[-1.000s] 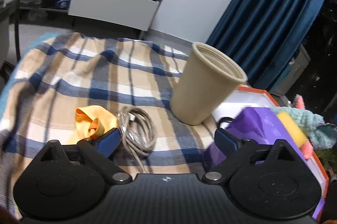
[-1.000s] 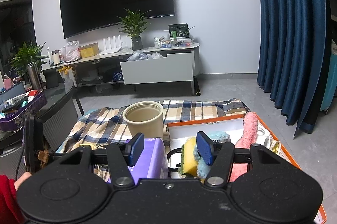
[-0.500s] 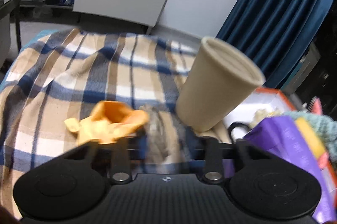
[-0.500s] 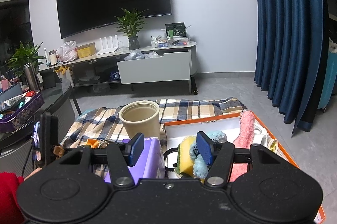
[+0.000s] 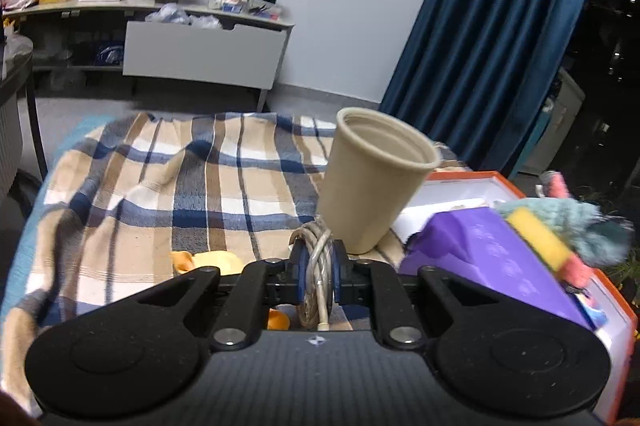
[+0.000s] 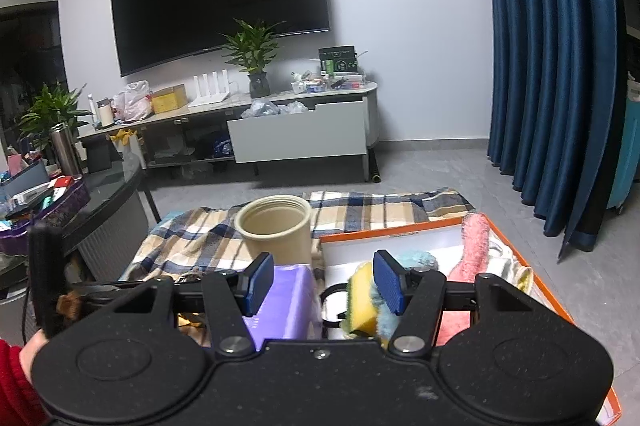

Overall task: Organize soft objects
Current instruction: 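Grasp the yellow cloth on the blanket with the right tool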

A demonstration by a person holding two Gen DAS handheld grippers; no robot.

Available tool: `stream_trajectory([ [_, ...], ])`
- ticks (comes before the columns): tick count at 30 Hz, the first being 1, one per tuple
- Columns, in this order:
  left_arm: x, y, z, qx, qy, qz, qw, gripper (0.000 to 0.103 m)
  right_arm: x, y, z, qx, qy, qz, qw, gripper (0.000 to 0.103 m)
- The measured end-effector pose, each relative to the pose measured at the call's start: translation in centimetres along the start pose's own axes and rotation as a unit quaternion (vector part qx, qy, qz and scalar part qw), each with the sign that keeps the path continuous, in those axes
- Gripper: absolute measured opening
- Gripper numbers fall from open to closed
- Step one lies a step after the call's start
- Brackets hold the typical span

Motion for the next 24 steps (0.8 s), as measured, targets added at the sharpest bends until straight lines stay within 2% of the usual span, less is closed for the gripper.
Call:
stream_trajectory([
  [4,0.2,2.5,0.0,0.01,-0.006,0.007,0.9999,0.014,-1.1,0.3,0.0,0.001,0.011,-0.014,1.0,0.068],
  [7,-0.4,4.5,-0.1,0.017,-0.003,-0.003,0.9998,0.014,-2.5,0.3,-0.1,-0.004,0.018,-0.034,0.999,0.068],
  [13,-3.2,7.1,-0.1,0.014,0.021,-0.056,0.9981,0.014,-7.4,-0.9,1.0,-0.025,0.045,-0.081,0.995,0.072],
  [15,-4.3,7.5,0.0,0.011,0.03,-0.074,0.9967,0.014,-9.2,-1.7,1.5,-0.037,0.049,-0.094,0.994,0.078],
  [17,-5.2,7.9,0.0,0.01,0.039,-0.087,0.9953,0.014,-10.9,-3.1,2.3,-0.05,0.046,-0.105,0.992,0.079],
  [20,-6.5,8.3,0.1,0.007,0.052,-0.103,0.9933,0.014,-13.1,-5.3,3.8,-0.075,0.048,-0.108,0.99,0.082],
  [24,-7.7,9.0,0.3,0.012,0.064,-0.11,0.9919,0.014,-14.8,-9.0,5.8,-0.102,0.047,-0.082,0.99,0.082],
])
Point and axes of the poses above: each gripper's, at about its wrist camera, not at the fingertips, and y roughly against the way its jaws point, x to its right, z to its underside, the point moved 3 cm from there along -y, roughly the way its jaws point, and after that the axes turned 6 degrees about -y, right-handed, at the moved point
